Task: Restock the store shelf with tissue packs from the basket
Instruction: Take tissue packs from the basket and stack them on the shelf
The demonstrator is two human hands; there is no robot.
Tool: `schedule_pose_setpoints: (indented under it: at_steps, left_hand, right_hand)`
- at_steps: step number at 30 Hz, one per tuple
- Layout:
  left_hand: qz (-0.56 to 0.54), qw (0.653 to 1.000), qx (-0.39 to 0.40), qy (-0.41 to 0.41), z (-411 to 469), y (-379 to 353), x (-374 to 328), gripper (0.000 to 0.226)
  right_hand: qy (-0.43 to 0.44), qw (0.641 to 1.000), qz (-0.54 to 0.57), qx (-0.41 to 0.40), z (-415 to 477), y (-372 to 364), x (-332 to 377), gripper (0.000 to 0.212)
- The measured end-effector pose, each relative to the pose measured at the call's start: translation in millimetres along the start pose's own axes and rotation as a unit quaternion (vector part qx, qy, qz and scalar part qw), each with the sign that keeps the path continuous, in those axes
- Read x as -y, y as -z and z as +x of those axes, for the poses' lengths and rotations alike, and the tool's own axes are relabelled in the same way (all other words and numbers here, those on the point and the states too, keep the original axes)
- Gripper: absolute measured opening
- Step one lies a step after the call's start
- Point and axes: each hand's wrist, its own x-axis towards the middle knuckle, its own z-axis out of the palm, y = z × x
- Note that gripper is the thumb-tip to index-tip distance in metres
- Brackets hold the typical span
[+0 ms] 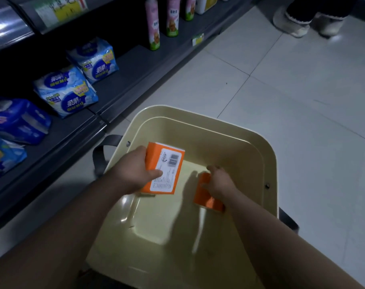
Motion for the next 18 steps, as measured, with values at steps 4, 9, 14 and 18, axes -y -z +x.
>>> schedule_pose_setpoints:
  at_steps: [4,9,14,18]
  left_hand:
    - [-0.022,0.999,-0.025,-0.004,-14.5,7.3,6.2,0.039]
    - [-0.046,0.997,-0.051,-0.015,-16.6,3.9,4.9,0.035]
    - [-0.05,0.996,-0.063,-0.028,-13.6,7.4,1.9,0.038]
    - [-0.056,0.995,-0.07,-0.052,-21.6,21.9,-2.5,0.04]
  right_hand:
    - [-0.045,0.997,-0.046,0.035,12.6,-24.2,-6.9,0.071]
    - [-0.054,0.993,-0.104,0.027,18.7,-40.3,-15.1,0.089]
    - [-0.019,0.99,-0.136,0.014,14.7,-38.3,-6.5,0.071]
    - [0.007,0.996,-0.087,0.034,6.0,-20.0,13.7,0.048]
